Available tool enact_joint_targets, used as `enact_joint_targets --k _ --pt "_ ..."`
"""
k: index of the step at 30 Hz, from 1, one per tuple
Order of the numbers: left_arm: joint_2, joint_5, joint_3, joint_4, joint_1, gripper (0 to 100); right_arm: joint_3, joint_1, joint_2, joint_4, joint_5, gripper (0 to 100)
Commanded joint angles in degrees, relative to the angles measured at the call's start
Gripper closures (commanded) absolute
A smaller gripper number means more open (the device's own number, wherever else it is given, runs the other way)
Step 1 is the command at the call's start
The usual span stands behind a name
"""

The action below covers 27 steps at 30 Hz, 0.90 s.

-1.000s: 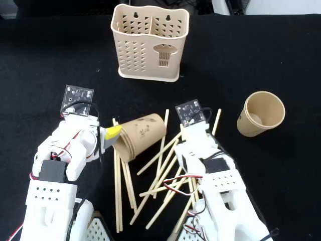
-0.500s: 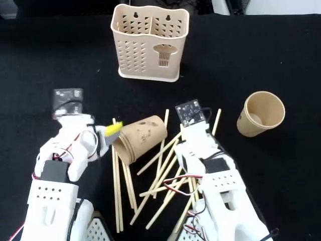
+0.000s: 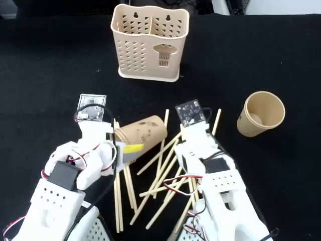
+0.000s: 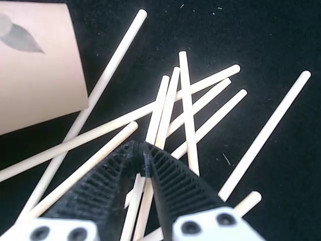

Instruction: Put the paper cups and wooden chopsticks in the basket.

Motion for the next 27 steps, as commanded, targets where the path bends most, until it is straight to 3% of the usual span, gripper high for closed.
enact_joint_targets --k 1,7,11,24,27 --pt "-0.3 -0.4 0.4 -3.9 0.5 65 -0.1 -0.4 -0.8 -1.1 -0.3 98.6" --pt "-0.4 1.6 13.8 -21.7 0.8 65 -0.1 -0.4 -0.8 -1.1 -0.3 98.6" --pt "-0.4 1.8 15.5 -28.1 0.9 65 -0.1 -0.4 -0.8 -1.1 -0.3 98.6" --pt "-0.2 3.5 16.0 -30.9 5.7 65 -0.1 -0.4 -0.8 -1.1 -0.3 98.6" --pt "-0.2 3.3 16.9 -31.0 5.7 71 -0.1 -0.4 -0.8 -1.1 -0.3 98.6"
